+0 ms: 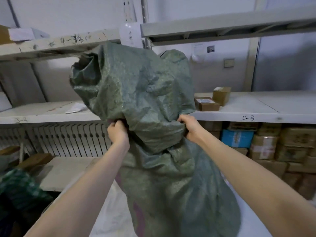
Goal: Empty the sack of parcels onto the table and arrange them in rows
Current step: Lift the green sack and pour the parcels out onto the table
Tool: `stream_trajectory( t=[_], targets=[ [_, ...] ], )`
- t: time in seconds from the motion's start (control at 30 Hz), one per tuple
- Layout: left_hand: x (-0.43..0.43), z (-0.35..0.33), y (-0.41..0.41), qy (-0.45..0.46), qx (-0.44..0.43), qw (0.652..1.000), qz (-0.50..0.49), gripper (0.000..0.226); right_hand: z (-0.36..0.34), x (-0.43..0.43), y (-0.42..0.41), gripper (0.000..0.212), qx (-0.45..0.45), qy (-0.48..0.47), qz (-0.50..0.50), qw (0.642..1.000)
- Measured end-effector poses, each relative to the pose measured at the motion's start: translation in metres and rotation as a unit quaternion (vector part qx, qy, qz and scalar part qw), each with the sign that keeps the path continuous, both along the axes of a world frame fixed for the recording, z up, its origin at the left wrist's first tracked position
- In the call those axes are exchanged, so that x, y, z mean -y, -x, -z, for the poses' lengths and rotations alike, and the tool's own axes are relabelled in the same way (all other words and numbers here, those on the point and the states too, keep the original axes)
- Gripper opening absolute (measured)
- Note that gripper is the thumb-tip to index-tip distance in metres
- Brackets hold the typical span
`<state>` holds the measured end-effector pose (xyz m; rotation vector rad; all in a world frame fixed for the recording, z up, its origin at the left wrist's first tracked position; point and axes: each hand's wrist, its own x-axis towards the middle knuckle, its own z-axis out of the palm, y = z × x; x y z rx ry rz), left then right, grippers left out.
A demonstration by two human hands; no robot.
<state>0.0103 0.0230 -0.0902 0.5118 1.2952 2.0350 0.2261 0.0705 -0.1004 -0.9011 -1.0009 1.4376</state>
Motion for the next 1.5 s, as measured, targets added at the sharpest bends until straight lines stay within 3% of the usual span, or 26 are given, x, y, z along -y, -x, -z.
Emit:
stream_trajectory(
  t=[0.1,0.23,0.33,0.4,0.47,0.57,0.63,0.7,0.77,0.9,1.0,1.07,1.13,1.23,1.4,1.5],
  targets=[
    [-0.002,-0.016,-0.015,0.004,0.028,1.0,-0.009,0.047,-0.002,0.002,-0.016,0.046,0.112,-0.06,0.009,0.992],
    [-0.001,-0.034,-0.026,-0.03,0.059,0.991,-0.114,0.047,-0.023,0.005,-0.037,0.04,0.284,-0.098,0.022,0.954],
    [0.002,-0.04,-0.02,-0.091,0.017,0.983,-0.16,0.048,-0.03,0.002,-0.055,0.036,0.332,-0.107,0.083,0.934],
    [-0.002,-0.051,-0.013,-0.1,-0.067,0.976,-0.179,0.056,-0.029,-0.002,-0.065,0.034,0.374,-0.119,0.118,0.912],
    [-0.009,-0.065,-0.01,-0.047,-0.133,0.979,-0.149,0.071,-0.028,-0.002,-0.07,0.033,0.409,-0.13,0.142,0.892],
    [-0.014,-0.081,-0.009,0.057,-0.161,0.981,-0.097,0.092,-0.029,-0.001,-0.067,0.043,0.429,-0.157,0.181,0.871],
    [-0.017,-0.087,-0.006,0.069,-0.167,0.98,-0.082,0.073,-0.028,-0.002,-0.066,0.041,0.421,-0.151,0.218,0.867],
    [-0.019,-0.09,0.0,0.049,-0.157,0.983,-0.082,0.031,-0.03,-0.005,-0.064,0.027,0.424,-0.144,0.234,0.863],
    [-0.019,-0.092,0.006,0.045,-0.163,0.982,-0.088,0.008,-0.035,-0.008,-0.059,0.012,0.426,-0.13,0.259,0.857],
    [-0.016,-0.094,0.008,0.026,-0.175,0.981,-0.083,0.01,-0.063,-0.018,-0.041,0.034,0.353,-0.146,0.324,0.866],
    [-0.01,-0.097,0.005,0.018,-0.163,0.983,-0.085,0.026,-0.084,-0.028,-0.031,0.059,0.33,-0.182,0.272,0.886],
    [-0.008,-0.102,0.009,0.017,-0.157,0.983,-0.096,0.029,-0.097,-0.036,-0.028,0.081,0.343,-0.198,0.233,0.888],
    [-0.008,-0.106,0.013,0.015,-0.159,0.982,-0.104,0.028,-0.11,-0.047,-0.027,0.093,0.4,-0.194,0.216,0.869],
    [-0.006,-0.107,0.013,0.012,-0.182,0.977,-0.113,0.019,-0.127,-0.059,-0.024,0.091,0.494,-0.196,0.189,0.826],
    [-0.011,-0.106,0.025,-0.005,-0.209,0.971,-0.119,0.009,-0.147,-0.073,-0.017,0.08,0.531,-0.168,0.099,0.825],
    [-0.013,-0.109,0.03,0.003,-0.219,0.97,-0.105,0.017,-0.152,-0.08,-0.017,0.056,0.64,-0.18,0.083,0.742]
  ],
)
